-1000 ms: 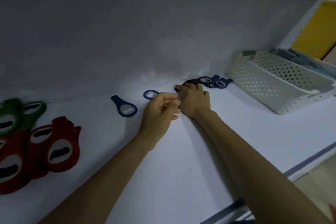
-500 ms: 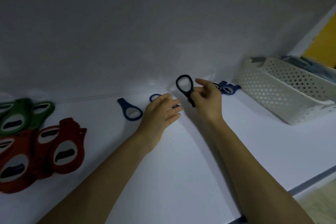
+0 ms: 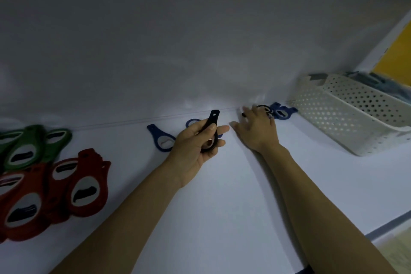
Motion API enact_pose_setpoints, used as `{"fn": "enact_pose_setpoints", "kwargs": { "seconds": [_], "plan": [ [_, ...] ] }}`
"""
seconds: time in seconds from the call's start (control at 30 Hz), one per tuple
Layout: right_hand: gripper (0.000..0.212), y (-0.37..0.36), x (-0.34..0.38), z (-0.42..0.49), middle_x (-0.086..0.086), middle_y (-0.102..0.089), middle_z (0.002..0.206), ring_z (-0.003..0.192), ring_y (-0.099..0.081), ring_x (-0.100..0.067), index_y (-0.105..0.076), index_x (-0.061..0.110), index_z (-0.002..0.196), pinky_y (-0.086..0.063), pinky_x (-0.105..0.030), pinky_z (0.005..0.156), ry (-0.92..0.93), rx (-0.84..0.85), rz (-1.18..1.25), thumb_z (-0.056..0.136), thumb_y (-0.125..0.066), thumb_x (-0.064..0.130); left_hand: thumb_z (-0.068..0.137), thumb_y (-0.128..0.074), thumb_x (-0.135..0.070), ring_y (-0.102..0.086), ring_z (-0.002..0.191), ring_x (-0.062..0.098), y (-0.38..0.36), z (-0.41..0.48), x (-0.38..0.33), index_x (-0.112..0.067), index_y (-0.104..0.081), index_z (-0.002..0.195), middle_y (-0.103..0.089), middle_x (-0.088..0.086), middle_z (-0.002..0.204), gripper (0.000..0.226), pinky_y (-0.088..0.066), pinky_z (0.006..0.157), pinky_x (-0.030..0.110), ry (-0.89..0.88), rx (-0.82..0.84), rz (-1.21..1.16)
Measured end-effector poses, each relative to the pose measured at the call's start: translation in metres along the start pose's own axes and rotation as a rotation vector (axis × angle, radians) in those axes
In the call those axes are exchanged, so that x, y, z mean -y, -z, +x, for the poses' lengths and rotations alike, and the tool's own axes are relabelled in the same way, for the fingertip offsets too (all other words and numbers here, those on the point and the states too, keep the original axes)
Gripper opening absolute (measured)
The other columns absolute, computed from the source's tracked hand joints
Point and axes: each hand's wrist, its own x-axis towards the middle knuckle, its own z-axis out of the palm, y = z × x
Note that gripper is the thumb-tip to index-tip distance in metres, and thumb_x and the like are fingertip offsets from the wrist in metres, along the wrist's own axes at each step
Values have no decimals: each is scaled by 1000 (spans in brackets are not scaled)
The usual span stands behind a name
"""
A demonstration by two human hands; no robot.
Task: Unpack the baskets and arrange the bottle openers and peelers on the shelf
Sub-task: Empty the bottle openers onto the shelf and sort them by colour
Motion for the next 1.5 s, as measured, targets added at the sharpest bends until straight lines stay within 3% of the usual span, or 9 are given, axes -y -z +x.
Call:
{"fn": "enact_pose_setpoints", "kwargs": {
  "seconds": [0.17,0.33,0.43,0.57,0.67,0.8,1.07,1.33,1.5],
  "plan": [
    [43,-11,8,-10,-11,-61,118,109,-53,-31,-62,16,121,-42,-38,88,118,-171,-18,90,-56,45,97,-49,-14,-61,56,6,-1,2,1,-9,-60,104,-74,3,80,14,-50,53,17,-20,-37,-45],
    [41,-5,5,-15,-8,-63,96,91,-59,-28,-60,14,87,-39,-31,69,136,-40,-41,95,-43,50,98,-45,-11,-63,57,9,-4,3,2,-9,-60,99,-72,5,75,15,-52,54,19,-24,-62,-65],
    [43,1,10,-18,-9,-66,86,77,-62,-31,-62,13,98,-34,-31,61,215,-187,-89,100,-32,45,98,-45,-10,-65,60,11,-4,4,2,-6,-57,102,-71,7,73,13,-54,57,21,-50,-72,-112],
    [34,13,21,-24,-1,-67,74,68,-62,-17,-63,8,87,-44,-30,61,-20,-478,691,102,-38,24,99,-45,-12,-68,59,13,-6,5,3,-4,-54,99,-69,8,65,12,-56,58,22,-64,-122,-227],
    [47,18,33,-28,13,-51,44,40,-47,2,-57,15,63,-39,-13,43,-204,-312,1283,102,-39,37,98,-48,-20,-69,63,12,-6,8,5,-7,-55,96,-70,7,67,15,-57,60,26,-79,-166,-220],
    [44,7,52,-34,5,-53,49,47,-50,-9,-59,17,60,-41,-21,51,-105,-221,1338,98,-48,37,88,-58,-44,-69,91,19,-8,7,9,-11,-57,101,-69,5,93,36,-57,75,34,-97,-86,108],
    [30,-4,56,-37,1,-53,67,63,-52,-10,-51,15,75,-47,-23,62,-43,-241,1201,90,-61,38,95,-49,-7,-61,109,21,-8,1,12,-29,-56,112,-65,2,114,28,-47,99,50,-167,-45,444],
    [41,8,66,-45,-13,-59,72,72,-59,-29,-64,-3,70,-51,-41,73,-6,-22,1223,94,-58,30,97,-48,-9,-62,104,23,-13,-7,14,-23,-55,101,-64,4,105,16,-48,96,52,-220,-138,446],
    [34,36,78,-69,4,-60,52,45,-53,-5,-66,10,71,-41,-16,44,-18,-1,1332,95,-56,32,90,-60,-4,-66,86,15,-16,-43,-1,-20,-50,92,-61,11,103,19,-59,69,30,-334,-256,382]
  ]
}}
